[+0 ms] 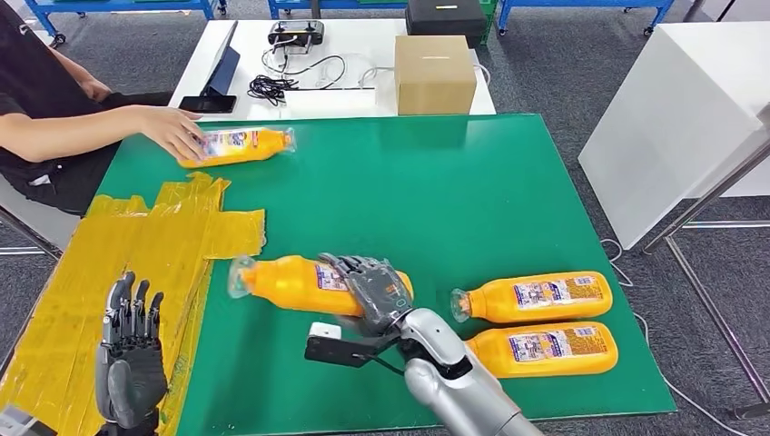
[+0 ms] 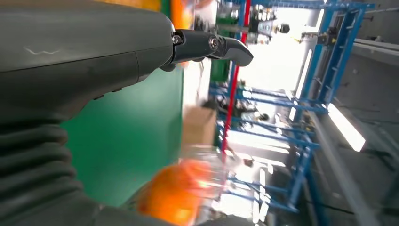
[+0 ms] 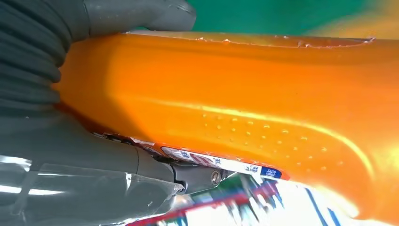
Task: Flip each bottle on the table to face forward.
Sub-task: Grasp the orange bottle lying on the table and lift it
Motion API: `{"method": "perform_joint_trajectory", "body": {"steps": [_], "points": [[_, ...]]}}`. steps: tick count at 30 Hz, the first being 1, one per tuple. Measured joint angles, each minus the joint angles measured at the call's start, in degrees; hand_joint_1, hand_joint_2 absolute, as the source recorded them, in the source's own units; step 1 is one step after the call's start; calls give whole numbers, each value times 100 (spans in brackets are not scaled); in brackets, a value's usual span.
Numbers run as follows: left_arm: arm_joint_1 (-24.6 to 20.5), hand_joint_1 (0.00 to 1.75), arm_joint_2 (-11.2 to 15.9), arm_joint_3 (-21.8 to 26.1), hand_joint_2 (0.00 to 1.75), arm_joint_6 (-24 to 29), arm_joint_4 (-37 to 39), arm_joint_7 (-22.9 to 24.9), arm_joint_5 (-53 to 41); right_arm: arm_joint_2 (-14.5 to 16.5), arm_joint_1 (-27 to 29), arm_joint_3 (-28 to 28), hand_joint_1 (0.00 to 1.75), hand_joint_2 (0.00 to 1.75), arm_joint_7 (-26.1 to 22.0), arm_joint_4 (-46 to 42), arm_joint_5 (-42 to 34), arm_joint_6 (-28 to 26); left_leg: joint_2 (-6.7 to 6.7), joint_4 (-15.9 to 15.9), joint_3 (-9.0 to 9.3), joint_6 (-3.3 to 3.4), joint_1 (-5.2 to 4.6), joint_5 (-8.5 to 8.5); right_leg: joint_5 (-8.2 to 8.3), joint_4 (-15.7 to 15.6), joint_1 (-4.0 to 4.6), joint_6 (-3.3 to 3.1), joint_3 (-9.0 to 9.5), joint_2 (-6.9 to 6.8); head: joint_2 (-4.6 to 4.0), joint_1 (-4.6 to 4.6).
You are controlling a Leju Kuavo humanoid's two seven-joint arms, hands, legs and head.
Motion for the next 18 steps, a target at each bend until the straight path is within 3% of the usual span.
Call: {"method": "perform_joint_trajectory", "body": {"steps": [7,18], "points": [[129,0,-205,-540,175,231,-208,-44,152,398,388,123,175,175,-108,-1116,99,-145,2,-2,-12,0,2,-1,-3,-1,0,-3,-13,0,0,1],[176,0,-256,-942,175,483,-407,-104,-23,810,456,623,175,175,-140,-1247,11,-213,0,-2,-14,-1,1,1,-2,0,-1,-2,-10,0,0,3]]}}
